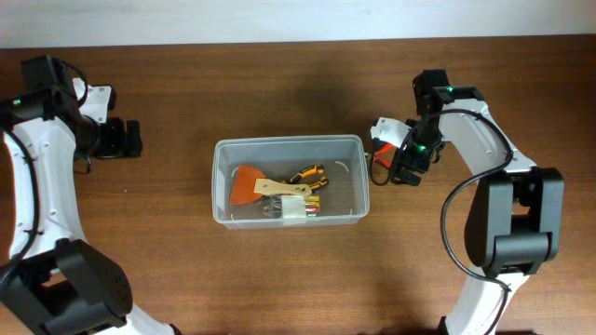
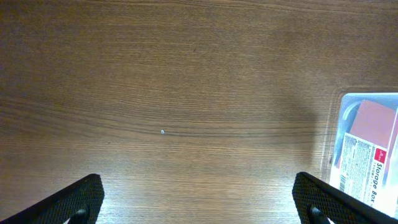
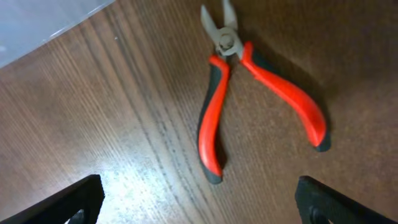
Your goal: Pack container
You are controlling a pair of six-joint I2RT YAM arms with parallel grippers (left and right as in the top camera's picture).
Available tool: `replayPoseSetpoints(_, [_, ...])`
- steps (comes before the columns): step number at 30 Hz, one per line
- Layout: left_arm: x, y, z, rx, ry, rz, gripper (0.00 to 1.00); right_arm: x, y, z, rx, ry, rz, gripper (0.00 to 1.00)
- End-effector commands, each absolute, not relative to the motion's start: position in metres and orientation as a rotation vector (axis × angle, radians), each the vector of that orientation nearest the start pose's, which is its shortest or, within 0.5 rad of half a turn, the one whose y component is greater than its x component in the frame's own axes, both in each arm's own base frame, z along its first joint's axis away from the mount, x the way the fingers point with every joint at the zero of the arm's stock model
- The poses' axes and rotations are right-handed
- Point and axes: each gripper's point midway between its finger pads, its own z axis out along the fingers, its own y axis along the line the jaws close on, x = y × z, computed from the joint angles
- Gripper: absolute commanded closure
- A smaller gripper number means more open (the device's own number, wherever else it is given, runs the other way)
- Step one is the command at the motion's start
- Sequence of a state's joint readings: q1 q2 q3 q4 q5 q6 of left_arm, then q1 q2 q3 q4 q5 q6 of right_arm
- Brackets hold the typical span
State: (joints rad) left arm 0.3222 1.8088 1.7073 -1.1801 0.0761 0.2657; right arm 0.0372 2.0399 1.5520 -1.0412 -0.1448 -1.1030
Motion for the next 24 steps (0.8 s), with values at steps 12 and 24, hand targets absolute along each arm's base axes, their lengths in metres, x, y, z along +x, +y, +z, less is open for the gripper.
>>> replayPoseSetpoints(12, [0.385, 0.116, 0.165, -0.089, 2.849, -0.008, 0.01, 0.387, 0.043, 0.016, -1.752, 2.587, 0.112, 0.01])
replayPoseSetpoints(24, [0.385, 0.116, 0.165, -0.089, 2.849, -0.008, 0.01, 0.384, 0.043, 0.006, -1.765, 2.606, 0.127, 0.01])
